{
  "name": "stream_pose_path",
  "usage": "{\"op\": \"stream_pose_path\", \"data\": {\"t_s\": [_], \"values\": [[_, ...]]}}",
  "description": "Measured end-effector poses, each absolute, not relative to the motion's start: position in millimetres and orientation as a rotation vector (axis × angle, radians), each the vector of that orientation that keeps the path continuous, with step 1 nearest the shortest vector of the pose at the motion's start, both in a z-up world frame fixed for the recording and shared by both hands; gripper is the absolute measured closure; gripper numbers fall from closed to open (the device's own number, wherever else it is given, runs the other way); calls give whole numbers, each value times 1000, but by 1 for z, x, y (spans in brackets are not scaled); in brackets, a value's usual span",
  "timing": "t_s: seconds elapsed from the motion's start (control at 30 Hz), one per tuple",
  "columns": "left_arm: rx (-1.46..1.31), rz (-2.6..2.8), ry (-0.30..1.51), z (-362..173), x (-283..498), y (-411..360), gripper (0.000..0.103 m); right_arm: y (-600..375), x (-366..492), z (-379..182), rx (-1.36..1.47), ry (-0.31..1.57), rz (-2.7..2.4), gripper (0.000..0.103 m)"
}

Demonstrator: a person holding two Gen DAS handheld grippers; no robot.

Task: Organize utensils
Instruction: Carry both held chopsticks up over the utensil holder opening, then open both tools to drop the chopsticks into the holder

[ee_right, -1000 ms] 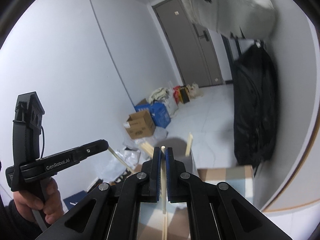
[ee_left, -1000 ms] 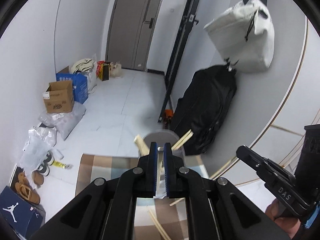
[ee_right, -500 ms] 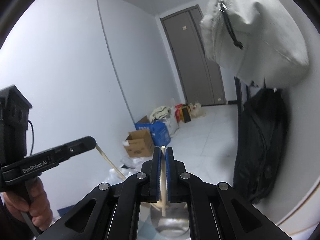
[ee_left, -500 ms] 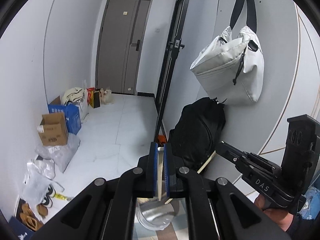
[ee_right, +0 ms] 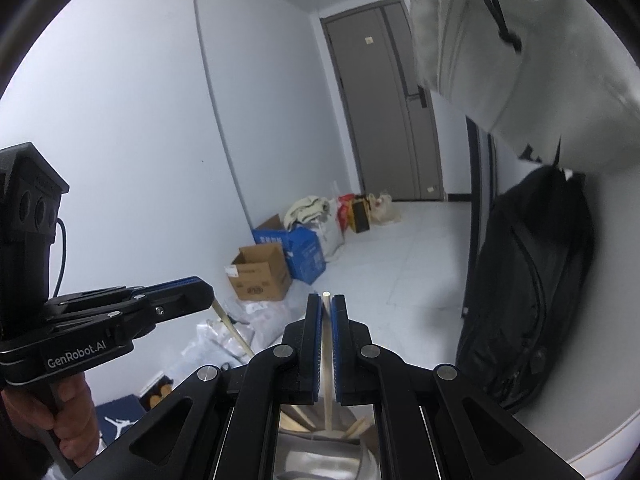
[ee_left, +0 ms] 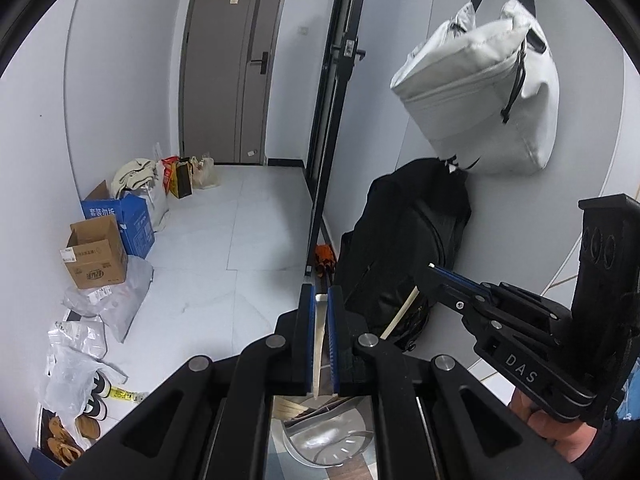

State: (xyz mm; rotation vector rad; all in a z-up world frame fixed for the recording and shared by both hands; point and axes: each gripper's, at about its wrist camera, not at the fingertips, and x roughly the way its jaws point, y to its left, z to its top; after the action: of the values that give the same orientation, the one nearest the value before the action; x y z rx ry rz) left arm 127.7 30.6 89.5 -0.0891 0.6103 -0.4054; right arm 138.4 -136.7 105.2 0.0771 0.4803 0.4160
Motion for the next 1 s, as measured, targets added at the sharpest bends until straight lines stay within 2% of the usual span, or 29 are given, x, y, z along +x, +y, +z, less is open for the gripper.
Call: {"op": "stream_pose_path", "data": {"t_s": [0.67, 0.93, 0.97, 1.0], "values": [[-84, -530, 810, 35, 162, 16, 101, -132, 162, 42, 64, 620, 470, 99], [-196, -577, 915, 32, 170, 26, 100, -140, 162, 29, 108, 685, 493, 99], [-207, -566, 920, 36, 170, 29, 94, -143, 161, 30, 119, 682, 495, 96], [-212, -558, 920, 36, 170, 30, 90, -144, 161, 31, 123, 680, 490, 84]]}}
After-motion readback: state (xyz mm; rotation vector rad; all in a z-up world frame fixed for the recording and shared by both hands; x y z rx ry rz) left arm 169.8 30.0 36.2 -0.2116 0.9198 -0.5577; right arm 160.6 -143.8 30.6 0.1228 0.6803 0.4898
